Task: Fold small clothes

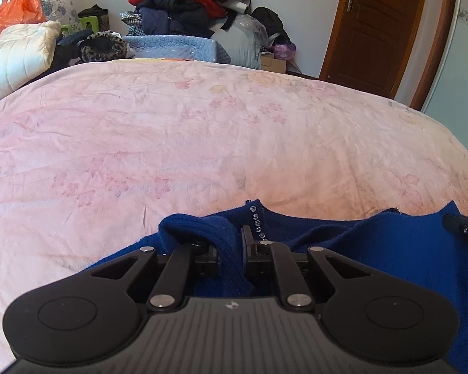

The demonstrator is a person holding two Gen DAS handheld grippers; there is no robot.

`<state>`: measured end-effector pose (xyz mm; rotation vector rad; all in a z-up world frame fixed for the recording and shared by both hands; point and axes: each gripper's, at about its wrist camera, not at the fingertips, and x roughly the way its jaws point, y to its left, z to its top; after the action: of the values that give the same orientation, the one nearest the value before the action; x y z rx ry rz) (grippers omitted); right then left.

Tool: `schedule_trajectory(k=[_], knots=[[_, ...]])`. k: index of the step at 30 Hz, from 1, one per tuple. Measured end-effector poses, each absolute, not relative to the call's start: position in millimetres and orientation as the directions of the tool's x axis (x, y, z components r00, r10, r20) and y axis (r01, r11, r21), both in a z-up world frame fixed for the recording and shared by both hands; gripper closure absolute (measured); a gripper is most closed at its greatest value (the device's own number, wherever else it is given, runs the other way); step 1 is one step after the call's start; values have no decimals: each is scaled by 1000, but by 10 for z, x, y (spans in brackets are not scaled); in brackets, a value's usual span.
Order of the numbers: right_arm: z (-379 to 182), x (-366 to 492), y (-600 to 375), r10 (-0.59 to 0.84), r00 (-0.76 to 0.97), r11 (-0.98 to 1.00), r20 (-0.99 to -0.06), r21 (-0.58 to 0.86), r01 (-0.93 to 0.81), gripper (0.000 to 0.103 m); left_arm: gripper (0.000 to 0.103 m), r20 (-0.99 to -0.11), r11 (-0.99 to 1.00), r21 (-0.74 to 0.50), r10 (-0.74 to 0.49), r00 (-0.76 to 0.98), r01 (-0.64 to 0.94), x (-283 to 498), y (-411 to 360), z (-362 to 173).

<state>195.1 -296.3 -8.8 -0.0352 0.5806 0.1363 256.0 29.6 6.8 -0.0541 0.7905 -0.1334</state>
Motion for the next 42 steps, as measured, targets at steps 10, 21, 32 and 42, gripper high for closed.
schedule_trajectory(k=[10,21,32,42], knots=[[-174,2090,-2960,109,805,990,-584,-14,-144,92,87,-717,983,-162,-175,675,82,2611,421,123],[-270,2166,-2973,95,789,991,-607,-17,-133,92,16,-628,980,-186,-68,775,-65,2509,621,331],[-136,1978,-3015,13,841,997,-541,-55,-51,58,16,-626,978,187,44,778,95,2032,388,244],[-13,1269,-3257,213,791,977,-573,133,-167,36,16,-676,989,-54,-139,724,139,1379,1241,161]])
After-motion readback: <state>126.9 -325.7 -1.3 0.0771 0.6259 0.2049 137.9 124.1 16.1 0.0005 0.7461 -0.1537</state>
